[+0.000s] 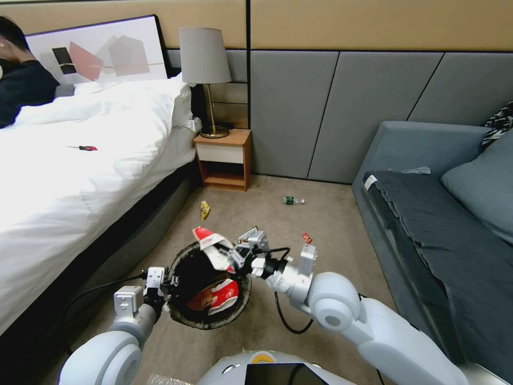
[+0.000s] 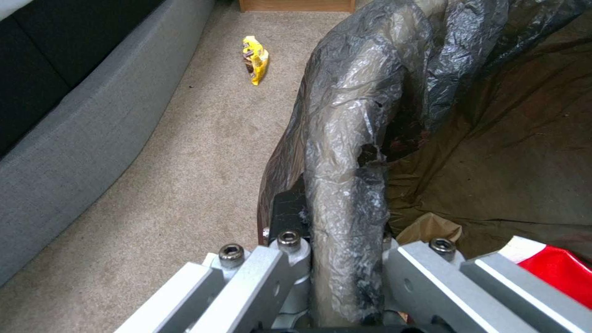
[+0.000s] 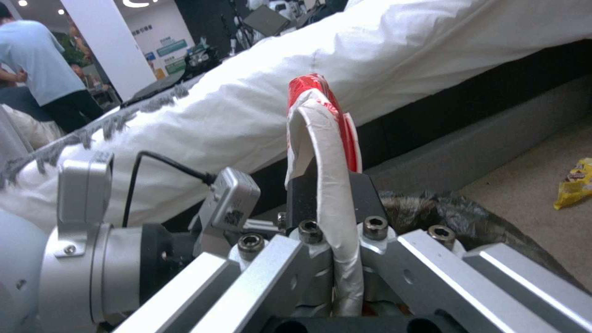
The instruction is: Pick up the trash bin, then pick up the garbage from the floor and place it into the trash bin.
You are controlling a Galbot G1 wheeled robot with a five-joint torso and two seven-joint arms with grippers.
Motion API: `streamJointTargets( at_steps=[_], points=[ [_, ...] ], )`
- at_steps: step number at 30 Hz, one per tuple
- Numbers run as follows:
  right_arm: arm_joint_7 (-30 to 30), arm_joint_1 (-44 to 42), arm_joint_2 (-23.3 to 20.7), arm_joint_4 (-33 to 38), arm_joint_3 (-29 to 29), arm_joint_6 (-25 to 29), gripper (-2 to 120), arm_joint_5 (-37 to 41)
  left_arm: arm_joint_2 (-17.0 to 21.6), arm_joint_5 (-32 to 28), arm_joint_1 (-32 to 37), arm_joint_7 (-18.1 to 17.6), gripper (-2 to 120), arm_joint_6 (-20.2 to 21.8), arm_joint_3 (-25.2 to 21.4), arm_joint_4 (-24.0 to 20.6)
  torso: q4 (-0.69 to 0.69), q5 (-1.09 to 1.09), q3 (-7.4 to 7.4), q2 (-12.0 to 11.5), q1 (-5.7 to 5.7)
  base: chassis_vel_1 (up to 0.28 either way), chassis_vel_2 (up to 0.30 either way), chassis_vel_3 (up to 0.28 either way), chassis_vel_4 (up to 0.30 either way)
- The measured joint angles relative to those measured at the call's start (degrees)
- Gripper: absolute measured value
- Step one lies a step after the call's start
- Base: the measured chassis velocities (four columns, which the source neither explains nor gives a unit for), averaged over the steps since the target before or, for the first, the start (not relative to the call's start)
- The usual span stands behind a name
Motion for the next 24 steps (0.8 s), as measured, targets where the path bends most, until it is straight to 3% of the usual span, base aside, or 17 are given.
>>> streamJointTargets(
  at_steps=[5, 7, 13, 14, 17, 24],
  points=[
    [-0.6, -0.1, 0.0, -0.2, -0.4, -1.2, 10, -1.6, 0.3, -0.2, -0.3, 0.0, 2, 0.1, -0.1, 0.0, 0.00, 0.00, 0.00, 0.0, 0.00, 0.000, 0.000, 0.000, 0.000],
    [-0.9, -0.3, 0.0, -0.2, -0.6, -1.6, 23, -2.6, 0.5, -0.3, -0.4, 0.0, 2, 0.1, -0.2, 0.0, 0.00, 0.00, 0.00, 0.0, 0.00, 0.000, 0.000, 0.000, 0.000],
    [-0.8, -0.3, 0.4, -0.7, -0.7, -1.7, 39, -3.7, 0.7, -0.5, -0.3, 0.0, 2, 0.1, -0.2, 0.0, 0.00, 0.00, 0.00, 0.0, 0.00, 0.000, 0.000, 0.000, 0.000],
    [-0.7, -0.3, 0.5, -0.8, -0.5, -1.9, 47, -4.2, 0.8, -0.5, -0.3, 0.0, 2, 0.1, -0.2, 0.0, 0.00, 0.00, 0.00, 0.0, 0.00, 0.000, 0.000, 0.000, 0.000],
    [-0.7, -0.5, 0.5, -0.8, -0.2, -2.0, 54, -4.4, 1.0, -0.5, -0.3, 0.1, 2, 0.1, -0.3, 0.0, 0.00, 0.00, 0.00, 0.0, 0.00, 0.000, 0.000, 0.000, 0.000],
    [-1.8, -2.8, -0.3, -0.7, 2.1, -2.3, 82, -8.5, 1.6, -0.7, -0.2, 0.2, 2, 0.1, -0.3, 0.0, -0.01, 0.00, 0.00, 0.0, 0.00, 0.000, 0.000, 0.000, 0.000]
  ],
)
